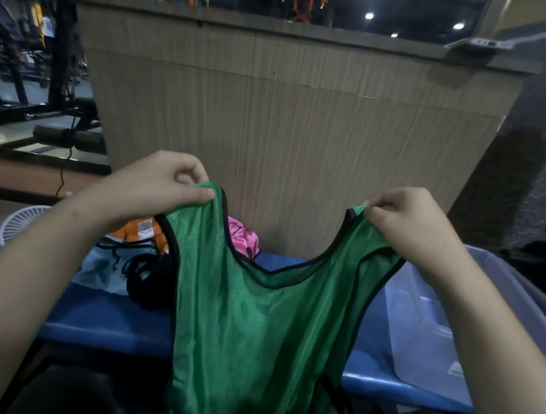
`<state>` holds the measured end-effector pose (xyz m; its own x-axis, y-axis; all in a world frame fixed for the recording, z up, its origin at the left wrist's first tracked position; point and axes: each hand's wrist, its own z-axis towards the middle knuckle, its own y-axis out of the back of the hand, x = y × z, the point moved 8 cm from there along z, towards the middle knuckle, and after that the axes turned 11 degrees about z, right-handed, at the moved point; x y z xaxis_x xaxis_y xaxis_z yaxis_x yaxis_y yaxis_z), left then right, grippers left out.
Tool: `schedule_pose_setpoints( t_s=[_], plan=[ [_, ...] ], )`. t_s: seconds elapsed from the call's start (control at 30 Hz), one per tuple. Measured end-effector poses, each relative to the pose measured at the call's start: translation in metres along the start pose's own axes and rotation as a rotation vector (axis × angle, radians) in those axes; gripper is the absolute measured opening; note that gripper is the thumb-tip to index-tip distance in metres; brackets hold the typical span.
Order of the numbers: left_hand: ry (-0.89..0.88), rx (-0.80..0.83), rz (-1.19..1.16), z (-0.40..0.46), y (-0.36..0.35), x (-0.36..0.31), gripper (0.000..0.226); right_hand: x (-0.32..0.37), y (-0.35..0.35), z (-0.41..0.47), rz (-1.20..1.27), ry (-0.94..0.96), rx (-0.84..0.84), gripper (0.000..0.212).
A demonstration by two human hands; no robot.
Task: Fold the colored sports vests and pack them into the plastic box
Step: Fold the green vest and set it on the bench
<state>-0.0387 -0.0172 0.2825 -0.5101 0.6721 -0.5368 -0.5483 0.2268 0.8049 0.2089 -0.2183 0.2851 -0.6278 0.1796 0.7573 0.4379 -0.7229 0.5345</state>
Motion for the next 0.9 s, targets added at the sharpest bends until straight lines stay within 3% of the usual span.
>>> schedule_pose_setpoints(
  t_s=[0.2, 0.37, 0.57, 0.9],
  plan=[
    [0.075, 0.123, -0.334, 0.003, -0.031, -0.004, 0.009, -0.002, -0.018, -0.014, 0.354, -0.147, 0.116, 0.025],
    [0.122, 0.143, -0.469, 0.002, -0.053, -0.016, 0.006, 0.008, -0.042, -0.026, 0.524, -0.177, 0.191, 0.017],
    [0.02, 0.164, -0.39, 0.0, -0.073, -0.035, 0.012, 0.035, -0.072, -0.043, 0.623, -0.08, 0.359, 0.024],
    [-0.115, 0.213, -0.378, -0.011, -0.078, -0.052, 0.007, 0.043, -0.086, -0.048, 0.724, -0.059, 0.316, 0.022]
  ],
)
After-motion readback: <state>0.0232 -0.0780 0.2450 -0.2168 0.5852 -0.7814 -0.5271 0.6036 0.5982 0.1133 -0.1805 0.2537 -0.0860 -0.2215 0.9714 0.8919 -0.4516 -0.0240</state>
